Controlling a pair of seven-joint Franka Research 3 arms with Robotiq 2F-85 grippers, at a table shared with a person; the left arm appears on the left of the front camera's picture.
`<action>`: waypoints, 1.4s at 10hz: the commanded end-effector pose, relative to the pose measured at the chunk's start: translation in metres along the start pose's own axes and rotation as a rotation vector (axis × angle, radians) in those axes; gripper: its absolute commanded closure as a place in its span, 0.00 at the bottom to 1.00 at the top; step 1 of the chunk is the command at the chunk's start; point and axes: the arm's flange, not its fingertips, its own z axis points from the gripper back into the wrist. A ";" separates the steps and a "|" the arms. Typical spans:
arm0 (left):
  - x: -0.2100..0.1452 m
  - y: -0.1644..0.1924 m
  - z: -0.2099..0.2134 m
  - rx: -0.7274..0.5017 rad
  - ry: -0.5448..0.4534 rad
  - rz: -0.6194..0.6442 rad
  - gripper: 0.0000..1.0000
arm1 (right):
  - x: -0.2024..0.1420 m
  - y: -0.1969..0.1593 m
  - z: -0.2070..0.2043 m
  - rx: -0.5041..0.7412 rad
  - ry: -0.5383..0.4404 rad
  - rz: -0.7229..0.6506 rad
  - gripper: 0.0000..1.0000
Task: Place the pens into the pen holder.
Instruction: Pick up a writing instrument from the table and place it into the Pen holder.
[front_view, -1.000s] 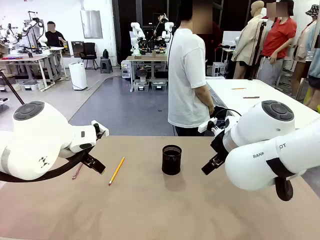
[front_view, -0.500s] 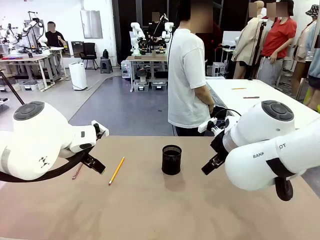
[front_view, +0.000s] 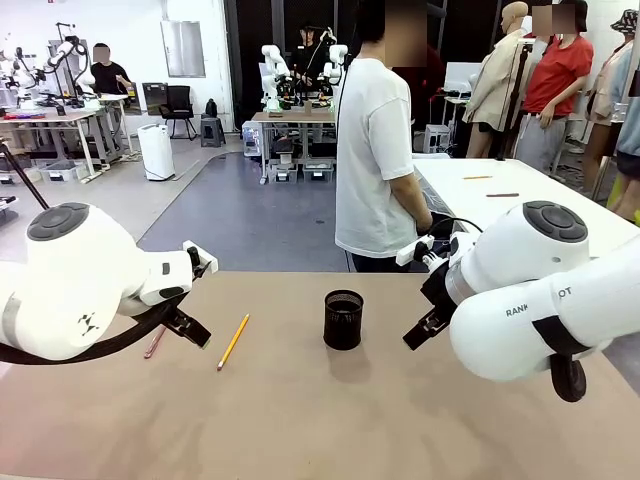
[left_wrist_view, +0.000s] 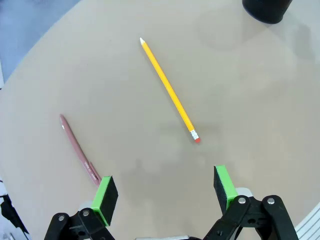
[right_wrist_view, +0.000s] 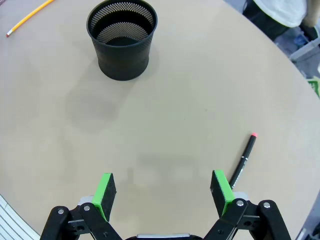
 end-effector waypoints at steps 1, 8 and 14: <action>0.000 0.000 0.000 0.000 0.000 0.000 0.00 | 0.000 0.000 0.000 0.000 0.000 -0.001 0.00; 0.000 0.000 0.000 0.000 0.000 0.000 0.00 | 0.000 0.000 0.000 0.000 0.000 -0.001 0.00; 0.001 0.001 0.008 -0.048 0.050 -0.005 0.00 | -0.002 -0.003 0.008 -0.060 0.045 0.017 0.00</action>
